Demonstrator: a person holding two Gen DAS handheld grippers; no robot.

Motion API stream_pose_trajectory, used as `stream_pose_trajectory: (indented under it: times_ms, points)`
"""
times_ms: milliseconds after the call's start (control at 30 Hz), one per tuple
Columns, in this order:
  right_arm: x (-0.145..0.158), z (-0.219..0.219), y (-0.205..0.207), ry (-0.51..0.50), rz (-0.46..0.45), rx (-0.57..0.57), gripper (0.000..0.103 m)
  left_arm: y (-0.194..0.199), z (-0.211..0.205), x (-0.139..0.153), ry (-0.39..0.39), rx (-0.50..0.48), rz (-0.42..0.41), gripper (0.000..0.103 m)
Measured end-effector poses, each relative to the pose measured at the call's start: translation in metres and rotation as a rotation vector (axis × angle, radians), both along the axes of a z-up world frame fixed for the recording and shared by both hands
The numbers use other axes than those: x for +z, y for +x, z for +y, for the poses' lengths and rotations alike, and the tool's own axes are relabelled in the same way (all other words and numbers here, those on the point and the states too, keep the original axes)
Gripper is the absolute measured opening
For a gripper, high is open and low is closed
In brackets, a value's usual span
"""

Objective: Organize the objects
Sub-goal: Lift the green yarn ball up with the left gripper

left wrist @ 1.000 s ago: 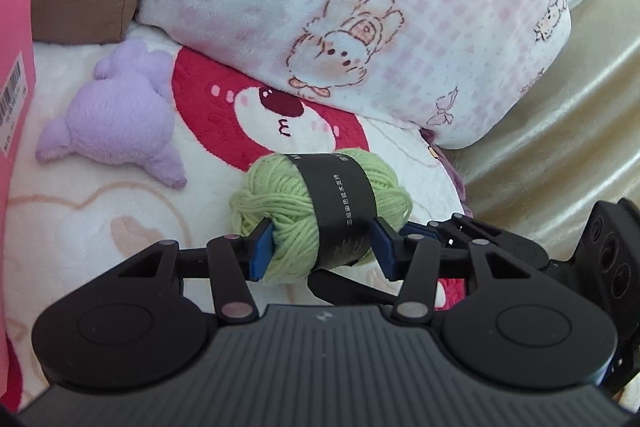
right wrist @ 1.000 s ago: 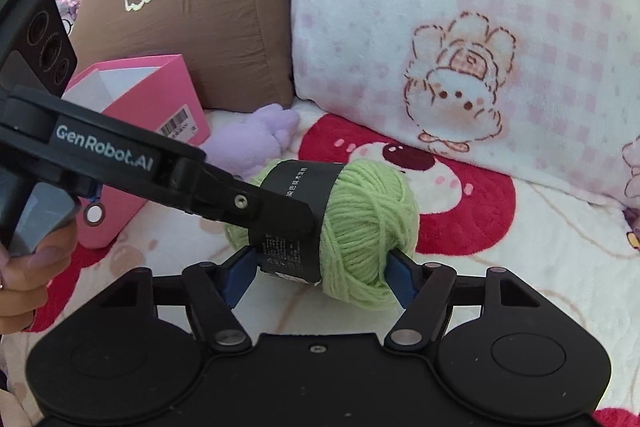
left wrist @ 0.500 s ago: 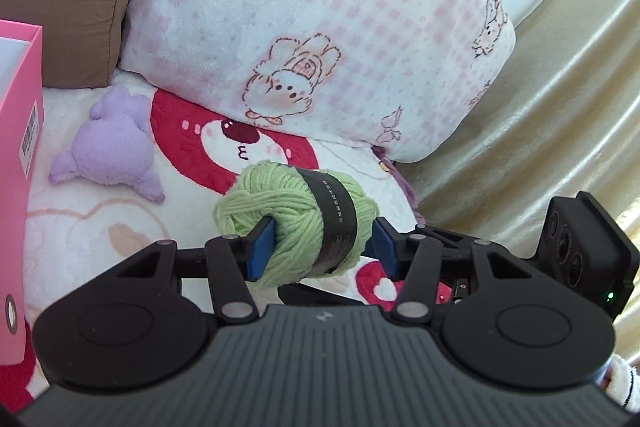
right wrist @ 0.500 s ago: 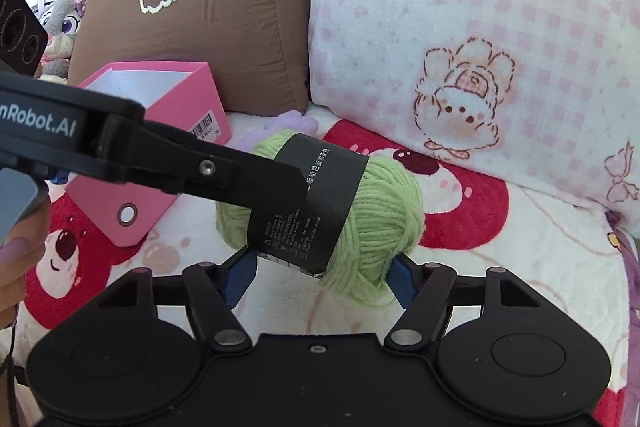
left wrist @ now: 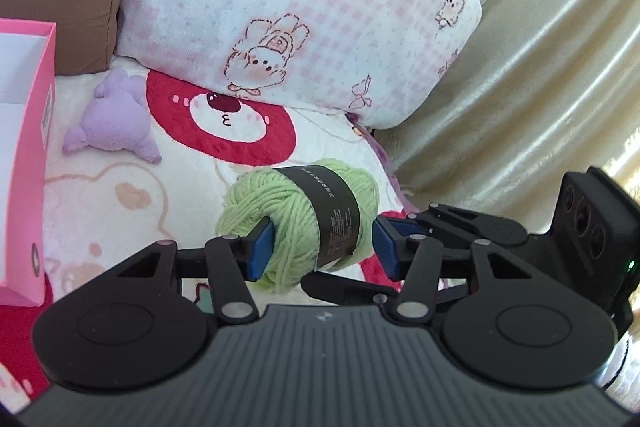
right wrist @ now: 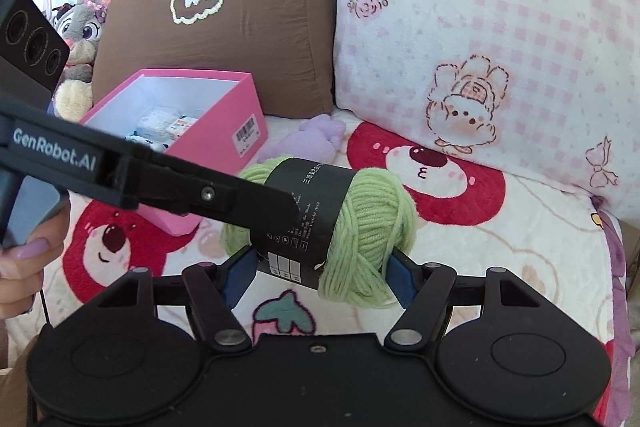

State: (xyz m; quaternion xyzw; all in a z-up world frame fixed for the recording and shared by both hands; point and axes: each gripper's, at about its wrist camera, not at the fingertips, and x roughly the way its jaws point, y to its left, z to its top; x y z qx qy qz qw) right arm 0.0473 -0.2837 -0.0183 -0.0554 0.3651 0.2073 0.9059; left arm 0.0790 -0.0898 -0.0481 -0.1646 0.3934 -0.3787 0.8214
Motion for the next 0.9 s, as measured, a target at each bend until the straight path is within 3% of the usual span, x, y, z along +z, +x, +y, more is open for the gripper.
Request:
stream_pose_trajectory:
  times_ms: [300, 433, 500, 900]
  points:
    - [0.020, 0.016, -0.024, 0.042, 0.005, 0.013, 0.073, -0.031, 0.011, 0.031, 0.096, 0.000, -0.055, 0.051]
    - [0.033, 0.030, -0.029, 0.069, 0.089, 0.020, 0.073, -0.045, 0.029, 0.042, 0.125, 0.020, -0.063, 0.050]
    - [0.042, 0.042, -0.040, 0.070, 0.068, 0.046, 0.073, -0.052, 0.041, 0.047, 0.142, 0.044, -0.073, 0.050]
    - [0.054, 0.085, -0.067, 0.116, 0.053, 0.135, 0.073, -0.065, 0.084, 0.052, 0.225, 0.081, -0.013, 0.050]
